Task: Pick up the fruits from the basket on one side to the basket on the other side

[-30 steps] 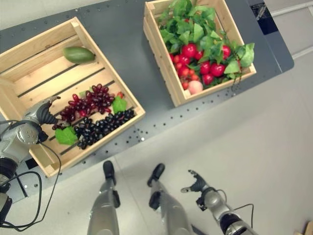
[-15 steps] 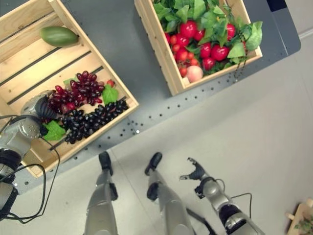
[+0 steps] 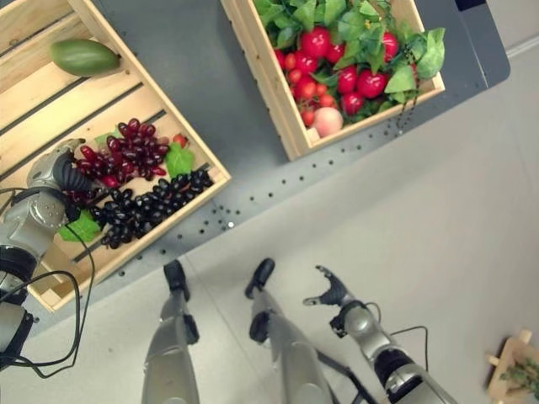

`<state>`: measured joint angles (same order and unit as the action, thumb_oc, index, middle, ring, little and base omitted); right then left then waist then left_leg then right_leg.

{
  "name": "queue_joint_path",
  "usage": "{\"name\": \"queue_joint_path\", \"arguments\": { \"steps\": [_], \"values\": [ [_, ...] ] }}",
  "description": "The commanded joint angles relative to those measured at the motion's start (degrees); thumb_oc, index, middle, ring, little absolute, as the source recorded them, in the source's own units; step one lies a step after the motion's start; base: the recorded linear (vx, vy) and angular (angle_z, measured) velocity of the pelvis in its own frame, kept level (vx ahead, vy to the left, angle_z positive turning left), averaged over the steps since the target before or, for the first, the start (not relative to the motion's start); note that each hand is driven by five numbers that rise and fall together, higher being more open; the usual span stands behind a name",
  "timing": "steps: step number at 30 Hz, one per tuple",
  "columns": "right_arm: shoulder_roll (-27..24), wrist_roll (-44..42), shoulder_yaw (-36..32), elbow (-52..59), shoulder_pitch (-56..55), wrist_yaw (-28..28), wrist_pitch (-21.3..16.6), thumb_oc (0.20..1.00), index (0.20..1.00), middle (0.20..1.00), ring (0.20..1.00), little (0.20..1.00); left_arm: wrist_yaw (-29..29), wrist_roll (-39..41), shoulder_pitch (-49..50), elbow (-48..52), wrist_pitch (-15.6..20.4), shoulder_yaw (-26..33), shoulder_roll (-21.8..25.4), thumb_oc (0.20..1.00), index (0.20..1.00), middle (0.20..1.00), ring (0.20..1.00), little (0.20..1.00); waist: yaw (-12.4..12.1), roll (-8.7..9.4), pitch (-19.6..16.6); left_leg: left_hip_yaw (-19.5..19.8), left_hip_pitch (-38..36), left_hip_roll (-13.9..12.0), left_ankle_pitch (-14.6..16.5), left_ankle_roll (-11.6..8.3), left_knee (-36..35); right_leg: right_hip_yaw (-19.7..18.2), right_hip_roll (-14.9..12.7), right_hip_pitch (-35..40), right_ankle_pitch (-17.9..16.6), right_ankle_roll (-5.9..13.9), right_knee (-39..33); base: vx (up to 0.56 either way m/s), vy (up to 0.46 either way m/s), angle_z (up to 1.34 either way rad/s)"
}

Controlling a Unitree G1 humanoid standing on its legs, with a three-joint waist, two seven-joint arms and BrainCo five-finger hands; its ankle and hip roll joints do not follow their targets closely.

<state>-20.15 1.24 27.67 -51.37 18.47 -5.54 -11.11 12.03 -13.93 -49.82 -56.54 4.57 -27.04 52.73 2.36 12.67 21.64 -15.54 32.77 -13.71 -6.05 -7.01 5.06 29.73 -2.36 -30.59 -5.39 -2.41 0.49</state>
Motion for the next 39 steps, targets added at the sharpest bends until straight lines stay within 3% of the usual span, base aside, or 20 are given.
{"name": "queue_joint_path", "arguments": {
  "steps": [1,3,4,5,6,7,31,37,39],
  "values": [
    [-1.42,-1.55,0.11,1.37,0.9,-0.53,-1.36,1.0,1.0,1.0,1.0,1.0,-2.39,0.6,-0.84,-1.75,1.17,-1.43,-3.14,1.0,1.0,1.0,1.0,1.0,1.21,2.18,0.03,2.97,0.06,-1.47,-2.07,-2.27,-0.1,2.06,0.22,1.29,2.33,8.33,1.75,0.02,-0.04,-0.03],
    [-1.61,-1.52,-0.06,2.02,0.93,-0.65,-1.4,1.0,1.0,1.0,1.0,1.0,-2.46,0.38,-0.52,-1.2,1.15,-1.48,-3.1,1.0,1.0,1.0,1.0,1.0,1.18,2.25,0.12,3.05,0.18,-1.56,-2.16,-2.28,-0.26,2.2,0.49,1.12,2.32,8.3,1.58,0.02,-0.026,-0.03],
    [-1.57,-1.49,-0.07,1.92,1.1,-0.72,-1.47,1.0,1.0,1.0,1.0,1.0,-2.62,0.44,-0.14,-1.69,1.19,-1.46,-3.29,0.95,0.95,0.95,0.95,0.95,1.16,2.26,0.18,3.06,0.18,-1.68,-2.13,-2.26,-0.25,2.25,0.53,1.02,2.34,8.28,1.57,0.0,0.0,0.0],
    [-1.57,-1.49,-0.05,1.9,1.11,-0.73,-1.48,1.0,1.0,1.0,1.0,1.0,-2.61,0.44,-0.14,-1.73,1.23,-1.45,-3.3,0.693,0.693,0.693,0.693,0.693,1.17,2.25,0.17,3.05,0.19,-1.69,-2.12,-2.26,-0.24,2.24,0.54,1.01,2.34,8.27,1.57,0.0,0.0,0.0],
    [-1.65,-1.57,-0.11,2.15,1.27,-0.82,-1.53,1.0,1.0,1.0,1.0,1.0,-2.54,0.67,0.0,-2.26,1.2,-1.21,-3.45,0.498,0.498,0.498,0.498,0.498,1.21,2.24,0.21,3.06,0.21,-1.73,-2.12,-2.28,-0.21,2.21,0.53,0.89,2.3,8.27,1.59,0.0,0.0,0.0],
    [-1.54,-1.79,-0.12,2.28,1.56,-1.0,-1.59,1.0,1.0,1.0,1.0,1.0,-2.49,0.65,-0.06,-2.62,1.06,-1.29,-3.55,0.2,0.2,0.2,0.2,0.2,1.27,2.26,0.24,3.03,0.32,-1.78,-2.17,-2.33,-0.22,2.14,0.64,0.82,2.25,8.31,1.54,0.0,0.0,0.0],
    [-3.34,-2.29,-0.96,10.83,1.08,-1.33,-3.23,1.0,1.0,1.0,1.0,1.0,-2.53,1.31,4.99,-5.38,1.16,1.4,-5.4,0.2,0.2,0.2,0.2,0.2,2.07,2.63,0.18,3.4,1.69,-1.68,-1.88,-2.11,0.35,1.63,1.0,-0.3,2.23,7.82,1.65,0.0,0.002,-0.01],
    [-3.19,-2.41,-2.21,10.45,-0.39,-1.65,-3.15,1.0,1.0,1.0,1.0,1.0,-2.76,10.68,12.07,3.69,3.98,7.77,-7.82,0.2,0.2,0.2,0.2,0.2,0.58,1.61,-0.21,3.56,0.4,-1.02,-1.83,-2.04,0.21,2.08,0.63,1.22,2.58,7.68,1.86,0.0,0.007,0.0],
    [-3.84,-2.04,-3.48,10.18,-1.87,-1.79,-3.23,1.0,1.0,1.0,1.0,1.0,-2.15,16.71,19.1,13.53,7.28,11.46,-8.78,0.2,0.2,0.2,0.2,0.2,-0.77,0.19,-0.63,3.19,-1.43,-0.09,-1.36,-1.88,0.22,2.12,0.16,3.25,2.94,7.61,1.85,0.0,0.064,-0.01]
  ]
}}
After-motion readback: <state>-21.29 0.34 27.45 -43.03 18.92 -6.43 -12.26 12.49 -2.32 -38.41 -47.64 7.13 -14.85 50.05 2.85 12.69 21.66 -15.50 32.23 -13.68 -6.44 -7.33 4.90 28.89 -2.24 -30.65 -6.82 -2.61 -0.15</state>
